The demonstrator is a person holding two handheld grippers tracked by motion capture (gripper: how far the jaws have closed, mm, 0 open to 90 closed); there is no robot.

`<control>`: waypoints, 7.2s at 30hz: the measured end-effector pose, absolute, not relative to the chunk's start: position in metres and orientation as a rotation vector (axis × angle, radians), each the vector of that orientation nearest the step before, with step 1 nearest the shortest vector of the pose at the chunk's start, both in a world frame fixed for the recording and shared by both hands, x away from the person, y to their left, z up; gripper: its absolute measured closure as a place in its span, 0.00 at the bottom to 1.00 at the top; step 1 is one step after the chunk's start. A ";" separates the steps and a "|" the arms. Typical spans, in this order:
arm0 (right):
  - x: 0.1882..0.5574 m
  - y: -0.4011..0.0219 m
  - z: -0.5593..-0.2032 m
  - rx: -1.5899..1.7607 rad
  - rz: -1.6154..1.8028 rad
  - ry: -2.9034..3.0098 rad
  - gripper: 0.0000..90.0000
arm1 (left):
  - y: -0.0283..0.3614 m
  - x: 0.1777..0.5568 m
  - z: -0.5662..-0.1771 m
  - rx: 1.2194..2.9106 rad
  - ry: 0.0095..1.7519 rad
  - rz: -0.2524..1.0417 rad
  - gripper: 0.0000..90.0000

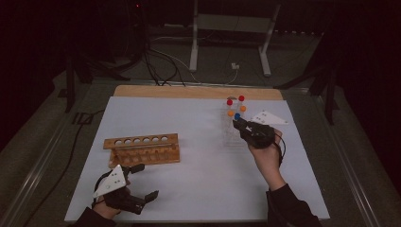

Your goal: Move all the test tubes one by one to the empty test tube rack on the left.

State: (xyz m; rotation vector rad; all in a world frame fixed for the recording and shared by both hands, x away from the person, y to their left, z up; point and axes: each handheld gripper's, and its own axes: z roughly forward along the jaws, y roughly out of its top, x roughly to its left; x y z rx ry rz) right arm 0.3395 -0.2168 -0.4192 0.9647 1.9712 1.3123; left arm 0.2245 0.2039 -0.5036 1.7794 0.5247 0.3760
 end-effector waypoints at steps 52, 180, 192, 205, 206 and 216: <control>0.274 -0.169 -0.448 0.710 1.345 2.311 0.86 | 0.063 0.289 -0.424 1.832 0.356 0.282 0.40; 0.317 -0.239 -0.418 0.960 1.456 2.054 0.06 | 0.185 0.296 -0.425 1.809 0.640 0.463 0.09; 0.354 -0.252 -0.445 1.099 1.349 2.069 0.26 | 0.191 0.252 -0.448 1.839 0.567 0.392 0.03; 0.382 -0.248 -0.459 1.166 1.178 2.142 0.61 | 0.197 0.240 -0.466 1.854 0.564 0.383 0.03; 0.384 -0.248 -0.459 1.175 1.171 2.142 0.62 | 0.197 0.240 -0.466 1.856 0.561 0.380 0.03; 0.402 -0.239 -0.465 1.230 1.085 2.155 0.74 | 0.198 0.241 -0.468 1.869 0.558 0.380 0.03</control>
